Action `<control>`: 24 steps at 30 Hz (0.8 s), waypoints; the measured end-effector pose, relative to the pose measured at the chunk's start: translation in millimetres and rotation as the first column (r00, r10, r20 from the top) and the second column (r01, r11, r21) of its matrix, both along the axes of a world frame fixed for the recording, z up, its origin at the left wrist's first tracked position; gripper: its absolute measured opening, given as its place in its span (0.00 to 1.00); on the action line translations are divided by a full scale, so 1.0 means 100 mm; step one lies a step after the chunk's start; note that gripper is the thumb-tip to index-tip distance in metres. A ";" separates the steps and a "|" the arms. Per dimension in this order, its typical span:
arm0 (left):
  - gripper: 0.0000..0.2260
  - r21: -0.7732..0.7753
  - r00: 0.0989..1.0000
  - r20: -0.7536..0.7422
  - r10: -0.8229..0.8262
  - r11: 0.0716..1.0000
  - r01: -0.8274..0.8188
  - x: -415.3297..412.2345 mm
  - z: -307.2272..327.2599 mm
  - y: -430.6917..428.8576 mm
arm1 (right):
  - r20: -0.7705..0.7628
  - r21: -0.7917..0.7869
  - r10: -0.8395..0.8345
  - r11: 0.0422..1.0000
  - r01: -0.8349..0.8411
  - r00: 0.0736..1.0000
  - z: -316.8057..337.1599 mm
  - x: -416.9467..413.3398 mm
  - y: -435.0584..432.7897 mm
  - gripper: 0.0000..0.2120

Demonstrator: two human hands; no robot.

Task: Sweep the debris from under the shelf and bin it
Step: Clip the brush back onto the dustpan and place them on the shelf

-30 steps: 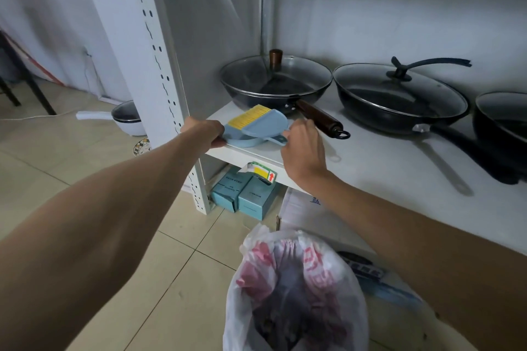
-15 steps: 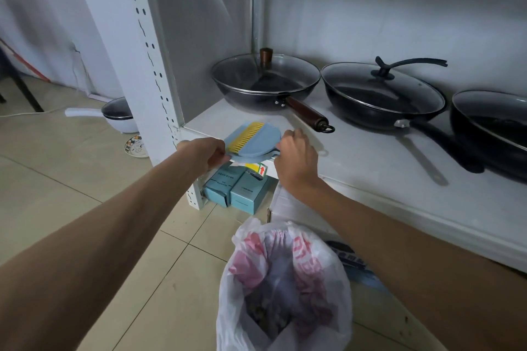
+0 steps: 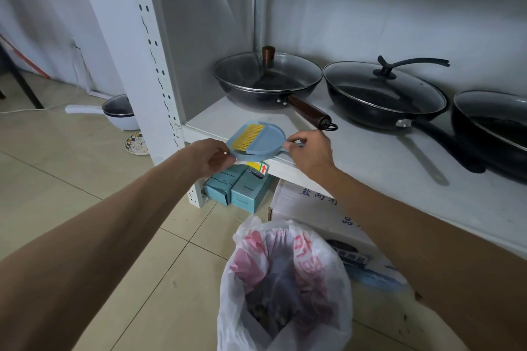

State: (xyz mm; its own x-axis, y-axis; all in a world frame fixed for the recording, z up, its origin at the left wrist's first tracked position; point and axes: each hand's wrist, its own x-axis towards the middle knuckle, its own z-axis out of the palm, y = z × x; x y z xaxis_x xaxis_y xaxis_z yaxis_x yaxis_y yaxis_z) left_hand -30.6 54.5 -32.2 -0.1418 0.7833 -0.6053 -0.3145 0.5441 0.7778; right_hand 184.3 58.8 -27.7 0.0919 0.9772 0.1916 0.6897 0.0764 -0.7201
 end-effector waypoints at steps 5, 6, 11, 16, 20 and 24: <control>0.04 0.011 1.000 -0.005 0.025 1.000 -0.025 0.04 0.00 -0.03 | -0.346 -0.201 -0.167 0.974 0.101 0.923 0.00 0.02 -0.04 0.13; 0.04 0.014 1.000 -0.011 0.026 1.000 -0.025 0.04 0.00 -0.03 | -0.363 -0.230 -0.174 0.969 0.093 0.915 -0.01 0.03 -0.03 0.11; 0.05 0.014 0.999 -0.044 0.021 1.000 -0.021 0.06 0.03 -0.04 | -0.529 -0.330 -0.201 0.944 0.019 0.824 0.07 0.11 -0.01 0.03; 0.06 0.001 0.998 -0.056 0.014 1.000 -0.014 0.09 0.08 -0.05 | -0.621 -0.358 -0.168 0.930 -0.085 0.766 0.08 0.17 0.00 0.11; 0.08 -0.015 0.997 -0.074 0.022 1.000 -0.023 0.13 0.13 -0.04 | -0.668 -0.355 -0.188 0.931 -0.087 0.720 0.08 0.19 0.00 0.10; 0.07 -0.032 0.996 -0.091 0.027 0.999 -0.030 0.18 0.13 -0.04 | -0.722 -0.329 -0.137 0.930 -0.163 0.678 0.02 0.22 -0.01 0.15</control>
State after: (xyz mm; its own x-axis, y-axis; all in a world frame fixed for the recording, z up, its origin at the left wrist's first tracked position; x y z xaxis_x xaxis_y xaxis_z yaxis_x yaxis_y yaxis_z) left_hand -12.4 50.2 -19.3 -0.2194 0.7578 -0.6145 -0.2599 0.5617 0.7855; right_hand 206.1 57.4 -25.7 0.0401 0.9616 -0.2715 -0.0612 -0.2689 -0.9612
